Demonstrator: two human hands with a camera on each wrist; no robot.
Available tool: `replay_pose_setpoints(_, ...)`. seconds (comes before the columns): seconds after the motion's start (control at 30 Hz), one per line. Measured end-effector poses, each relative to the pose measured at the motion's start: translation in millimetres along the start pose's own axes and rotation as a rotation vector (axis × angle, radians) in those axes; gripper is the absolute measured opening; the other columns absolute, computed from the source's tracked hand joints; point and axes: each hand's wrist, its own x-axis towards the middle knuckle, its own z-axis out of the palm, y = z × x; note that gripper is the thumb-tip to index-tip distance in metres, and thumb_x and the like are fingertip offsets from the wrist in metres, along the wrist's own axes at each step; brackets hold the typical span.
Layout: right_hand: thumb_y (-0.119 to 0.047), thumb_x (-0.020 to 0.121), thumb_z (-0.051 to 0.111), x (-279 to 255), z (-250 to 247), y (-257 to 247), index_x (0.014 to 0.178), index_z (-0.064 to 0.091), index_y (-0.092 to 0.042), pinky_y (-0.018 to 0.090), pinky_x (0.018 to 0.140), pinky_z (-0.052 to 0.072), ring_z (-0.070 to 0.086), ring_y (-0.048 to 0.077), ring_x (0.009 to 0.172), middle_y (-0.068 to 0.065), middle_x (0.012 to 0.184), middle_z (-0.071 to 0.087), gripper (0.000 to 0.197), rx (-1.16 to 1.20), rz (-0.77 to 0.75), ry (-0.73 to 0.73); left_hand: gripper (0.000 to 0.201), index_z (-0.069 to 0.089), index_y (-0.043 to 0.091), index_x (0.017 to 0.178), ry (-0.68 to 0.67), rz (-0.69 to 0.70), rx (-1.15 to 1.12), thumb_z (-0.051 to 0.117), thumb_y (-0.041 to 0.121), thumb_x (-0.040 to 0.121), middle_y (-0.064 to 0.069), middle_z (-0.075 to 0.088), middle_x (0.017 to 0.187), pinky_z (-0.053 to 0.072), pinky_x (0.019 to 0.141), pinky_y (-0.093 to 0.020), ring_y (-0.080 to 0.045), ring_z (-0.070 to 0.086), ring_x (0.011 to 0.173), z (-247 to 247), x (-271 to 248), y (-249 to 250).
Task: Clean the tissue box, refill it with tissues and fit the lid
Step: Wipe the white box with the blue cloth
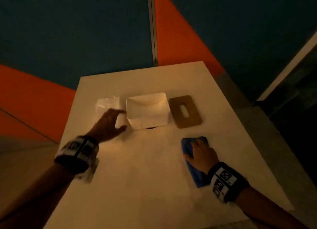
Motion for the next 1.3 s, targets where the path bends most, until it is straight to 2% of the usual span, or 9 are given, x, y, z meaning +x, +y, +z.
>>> replay_pose_setpoints(0.23, -0.041, 0.093, 0.049, 8, 38, -5, 0.145, 0.03, -0.003, 0.037, 0.103, 0.042, 0.043, 0.032, 0.131, 0.017, 0.146, 0.037, 0.067, 0.001, 0.115, 0.084, 0.139, -0.016, 0.024, 0.147, -0.256, -0.11, 0.208, 0.082, 0.055, 0.052, -0.009, -0.017, 0.158, 0.008, 0.117, -0.055, -0.031, -0.011, 0.146, -2, 86, 0)
replay_pose_setpoints(0.33, -0.023, 0.064, 0.082, 10, 40, -1, 0.111, 0.065, 0.003, 0.04, 0.067, 0.059, 0.067, 0.037, 0.092, 0.022, 0.105, 0.066, 0.056, 0.024, 0.085, 0.097, 0.147, -0.021, 0.021, 0.145, -0.353, -0.12, 0.247, 0.083, 0.057, 0.048, -0.005, -0.022, 0.157, 0.006, 0.118, -0.054, -0.028, -0.016, 0.145, 3, 106, 2)
replay_pose_setpoints(0.4, -0.016, 0.046, 0.091, 14, 36, 3, 0.086, 0.07, -0.001, 0.033, 0.052, 0.057, 0.069, 0.032, 0.073, 0.017, 0.082, 0.068, 0.047, -0.005, 0.06, 0.145, 0.147, -0.021, 0.019, 0.146, -0.395, -0.116, 0.256, 0.083, 0.056, 0.049, -0.004, -0.02, 0.158, 0.004, 0.119, -0.051, -0.026, -0.016, 0.146, 10, 111, 6)
replay_pose_setpoints(0.53, -0.018, 0.093, 0.052, 23, 22, 15, 0.116, 0.061, -0.009, 0.032, 0.081, 0.049, 0.063, 0.028, 0.105, 0.013, 0.113, 0.066, 0.026, 0.239, 0.152, 0.16, 0.14, -0.014, 0.016, 0.147, -0.375, -0.124, 0.177, 0.084, 0.052, 0.053, -0.007, -0.009, 0.159, 0.01, 0.119, -0.047, -0.028, -0.003, 0.147, 17, 117, 6)
replay_pose_setpoints(0.8, -0.005, 0.091, 0.059, 25, -16, 13, 0.111, 0.065, -0.001, 0.026, 0.076, 0.042, 0.062, 0.032, 0.102, 0.015, 0.1, 0.068, 0.022, 0.966, 0.194, 0.388, 0.112, 0.014, 0.013, 0.147, -0.233, -0.245, -0.13, 0.081, 0.044, 0.063, -0.011, 0.021, 0.147, 0.033, 0.112, -0.044, -0.032, 0.031, 0.135, 3, 106, 21)
replay_pose_setpoints(0.93, -0.001, 0.088, 0.062, 19, -38, -18, 0.114, 0.065, -0.002, 0.001, 0.066, 0.046, 0.062, -0.003, 0.087, 0.003, 0.101, 0.066, 0.026, 1.22, 0.057, 0.678, 0.11, 0.014, 0.017, 0.148, -0.23, -0.275, -0.237, 0.08, 0.043, 0.064, -0.009, 0.02, 0.148, 0.033, 0.111, -0.044, -0.032, 0.029, 0.135, -18, 81, 38)
replay_pose_setpoints(1.07, -0.041, 0.087, 0.062, -3, -42, -60, 0.115, 0.066, -0.005, 0.0, 0.071, 0.046, 0.058, -0.024, 0.087, -0.006, 0.099, 0.066, 0.046, 1.19, -0.142, 0.934, 0.106, 0.016, 0.02, 0.148, -0.211, -0.255, -0.326, 0.078, 0.043, 0.065, -0.007, 0.022, 0.147, 0.033, 0.109, -0.045, -0.032, 0.03, 0.134, -49, 44, 68)
replay_pose_setpoints(1.17, -0.045, 0.094, 0.047, -20, -33, -90, 0.129, 0.056, -0.014, 0.006, 0.092, 0.045, 0.055, -0.01, 0.114, -0.008, 0.124, 0.06, 0.047, 0.957, -0.442, 1.014, 0.112, 0.016, 0.027, 0.148, -0.223, -0.218, -0.4, 0.071, 0.051, 0.053, -0.002, 0.023, 0.149, 0.033, 0.108, -0.043, -0.029, 0.029, 0.136, -75, 16, 92)
replay_pose_setpoints(1.3, -0.035, 0.1, 0.04, -28, -21, -114, 0.15, 0.023, -0.035, 0.029, 0.121, 0.017, 0.016, 0.01, 0.149, -0.015, 0.161, 0.009, 0.053, 0.53, -0.766, 1.096, 0.119, 0.018, 0.035, 0.146, -0.237, -0.16, -0.436, 0.067, 0.056, 0.04, 0.001, 0.026, 0.15, 0.031, 0.11, -0.042, -0.024, 0.027, 0.138, -103, -14, 111)
